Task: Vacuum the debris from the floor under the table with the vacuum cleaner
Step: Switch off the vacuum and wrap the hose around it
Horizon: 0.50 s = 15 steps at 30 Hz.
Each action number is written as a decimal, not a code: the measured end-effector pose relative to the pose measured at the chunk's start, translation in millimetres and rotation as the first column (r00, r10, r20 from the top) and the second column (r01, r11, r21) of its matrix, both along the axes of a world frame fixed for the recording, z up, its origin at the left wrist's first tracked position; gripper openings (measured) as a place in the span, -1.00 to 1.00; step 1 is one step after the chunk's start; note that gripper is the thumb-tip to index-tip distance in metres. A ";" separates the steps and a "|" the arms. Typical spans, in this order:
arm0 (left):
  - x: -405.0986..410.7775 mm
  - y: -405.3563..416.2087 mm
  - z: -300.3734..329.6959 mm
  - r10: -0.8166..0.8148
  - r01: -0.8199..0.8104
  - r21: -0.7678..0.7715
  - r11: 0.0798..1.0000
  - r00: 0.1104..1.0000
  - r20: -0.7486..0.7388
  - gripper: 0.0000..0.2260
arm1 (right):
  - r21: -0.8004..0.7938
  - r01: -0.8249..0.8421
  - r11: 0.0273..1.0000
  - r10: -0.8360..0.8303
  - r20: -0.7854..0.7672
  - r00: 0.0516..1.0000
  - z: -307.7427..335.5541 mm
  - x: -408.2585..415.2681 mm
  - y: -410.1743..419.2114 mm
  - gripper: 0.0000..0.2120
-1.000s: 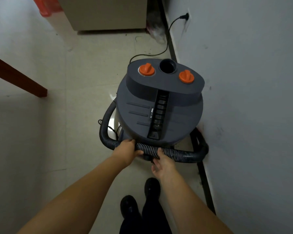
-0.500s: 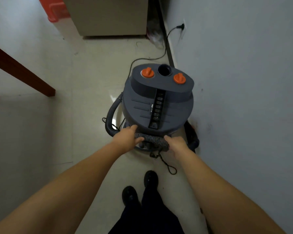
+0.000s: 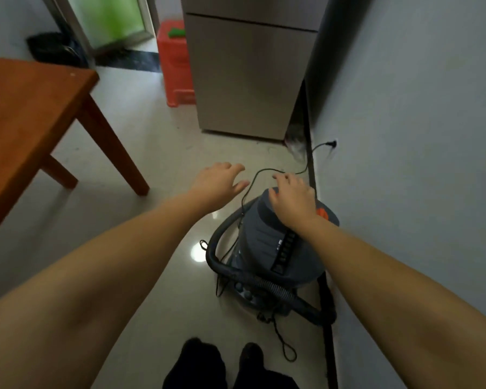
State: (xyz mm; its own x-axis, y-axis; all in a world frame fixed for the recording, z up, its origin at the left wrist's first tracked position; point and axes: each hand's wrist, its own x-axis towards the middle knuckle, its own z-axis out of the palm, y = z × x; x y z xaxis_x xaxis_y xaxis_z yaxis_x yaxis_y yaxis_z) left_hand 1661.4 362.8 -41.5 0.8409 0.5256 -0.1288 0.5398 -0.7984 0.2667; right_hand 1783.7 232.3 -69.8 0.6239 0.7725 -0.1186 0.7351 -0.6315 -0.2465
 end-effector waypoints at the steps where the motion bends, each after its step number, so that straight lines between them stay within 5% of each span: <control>1: -3.2 7.8 4.1 -0.007 0.007 0.010 1.000 1.000 -0.018 -0.55 | -0.016 -0.020 1.000 0.020 0.005 1.000 3.5 -0.6 8.6 -0.60; 8: -13.7 103.0 22.3 0.029 -0.028 0.047 0.998 1.000 -0.005 -0.54 | -0.030 -0.094 0.995 0.096 0.048 0.994 26.1 2.6 106.6 -0.60; 15: -11.6 241.5 37.6 -0.087 0.091 0.077 0.993 0.995 -0.048 -0.53 | 0.012 0.048 0.999 -0.049 0.057 0.997 38.5 0.8 244.1 -0.61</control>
State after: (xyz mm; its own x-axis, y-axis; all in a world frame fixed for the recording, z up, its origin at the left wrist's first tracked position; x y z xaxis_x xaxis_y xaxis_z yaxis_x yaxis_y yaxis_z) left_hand 1649.8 604.3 -3.9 0.8792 0.4588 -0.1283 0.4756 -0.8615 0.1781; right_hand 1784.6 476.4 -31.3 0.6662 0.7421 -0.0738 0.7167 -0.6645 -0.2116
